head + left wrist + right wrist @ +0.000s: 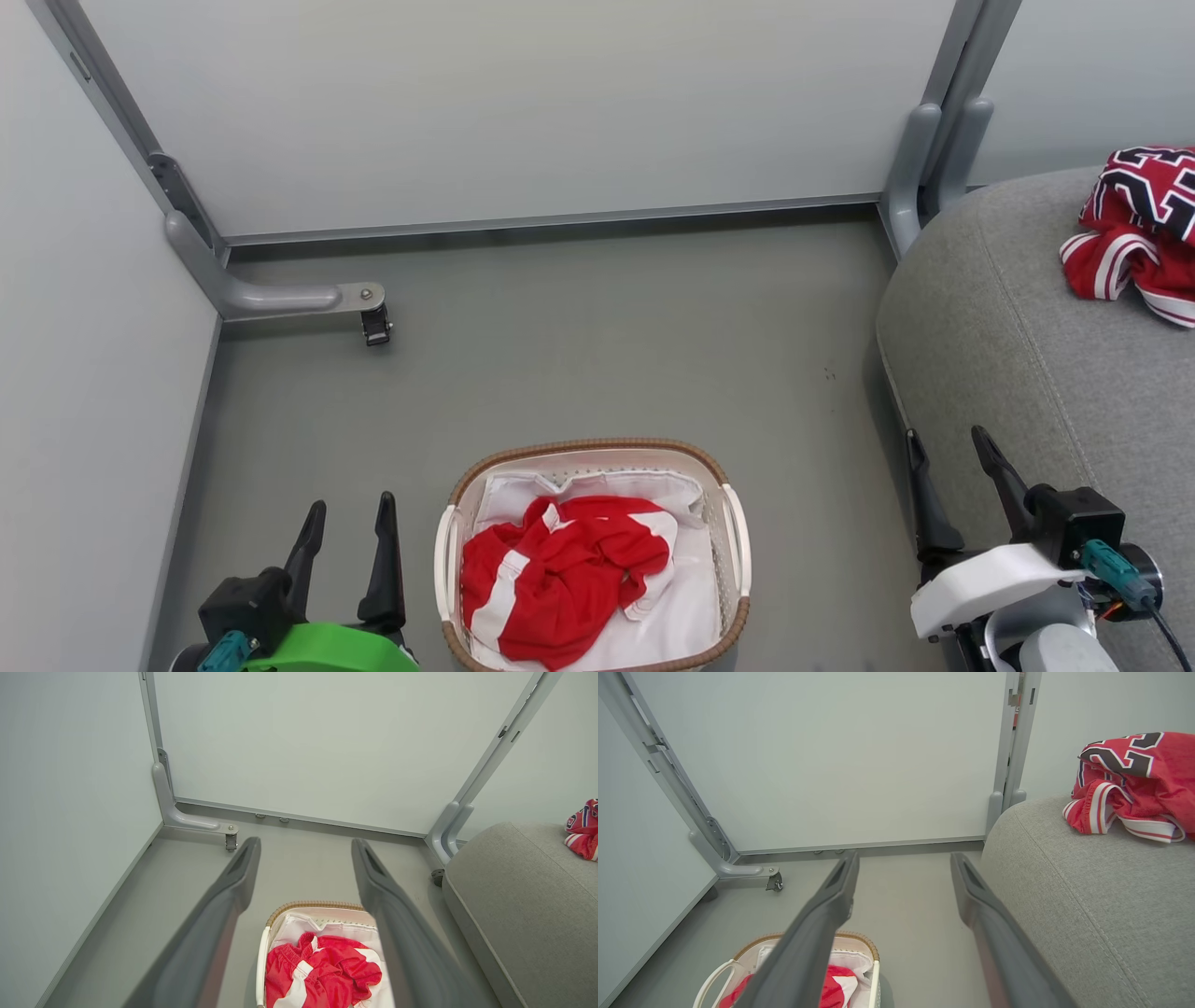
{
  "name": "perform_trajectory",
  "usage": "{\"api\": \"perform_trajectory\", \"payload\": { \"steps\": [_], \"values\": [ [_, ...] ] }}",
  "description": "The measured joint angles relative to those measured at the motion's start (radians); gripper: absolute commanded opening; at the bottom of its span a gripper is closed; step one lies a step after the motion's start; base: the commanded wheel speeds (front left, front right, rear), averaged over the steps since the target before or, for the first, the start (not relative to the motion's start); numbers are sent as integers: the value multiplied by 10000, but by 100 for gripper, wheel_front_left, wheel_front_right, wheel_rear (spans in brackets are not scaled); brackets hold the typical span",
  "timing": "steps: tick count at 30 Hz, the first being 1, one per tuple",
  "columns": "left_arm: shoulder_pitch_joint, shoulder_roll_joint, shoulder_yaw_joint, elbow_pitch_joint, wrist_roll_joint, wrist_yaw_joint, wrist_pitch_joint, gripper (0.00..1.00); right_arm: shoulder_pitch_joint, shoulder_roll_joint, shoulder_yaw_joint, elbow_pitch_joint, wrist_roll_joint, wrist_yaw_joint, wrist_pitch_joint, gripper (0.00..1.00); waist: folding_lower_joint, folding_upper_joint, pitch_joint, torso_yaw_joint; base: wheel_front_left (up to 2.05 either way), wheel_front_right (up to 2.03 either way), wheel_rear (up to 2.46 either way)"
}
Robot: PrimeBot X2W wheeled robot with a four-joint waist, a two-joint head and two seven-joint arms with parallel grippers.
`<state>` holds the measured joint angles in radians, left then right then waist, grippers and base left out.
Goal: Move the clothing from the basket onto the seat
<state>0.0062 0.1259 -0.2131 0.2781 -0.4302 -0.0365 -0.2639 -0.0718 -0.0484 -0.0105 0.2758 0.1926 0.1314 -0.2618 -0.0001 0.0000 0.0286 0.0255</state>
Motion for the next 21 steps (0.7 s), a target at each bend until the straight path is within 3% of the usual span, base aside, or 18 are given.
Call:
{"api": "perform_trajectory", "payload": {
  "steps": [12, 21],
  "values": [
    [-88, -96, 109, 88, 105, -98, 0, 100, -36, 0, -44, -27, -2, 0, 0, 100, 0, 0, 227, -31, 0, 0, 0],
    [-1877, 17, -606, 439, 888, -345, 157, 100, -610, 0, -422, -460, -249, -2, -2, 100, 0, 0, 957, -97, 0, 0, 0]
  ]
}}
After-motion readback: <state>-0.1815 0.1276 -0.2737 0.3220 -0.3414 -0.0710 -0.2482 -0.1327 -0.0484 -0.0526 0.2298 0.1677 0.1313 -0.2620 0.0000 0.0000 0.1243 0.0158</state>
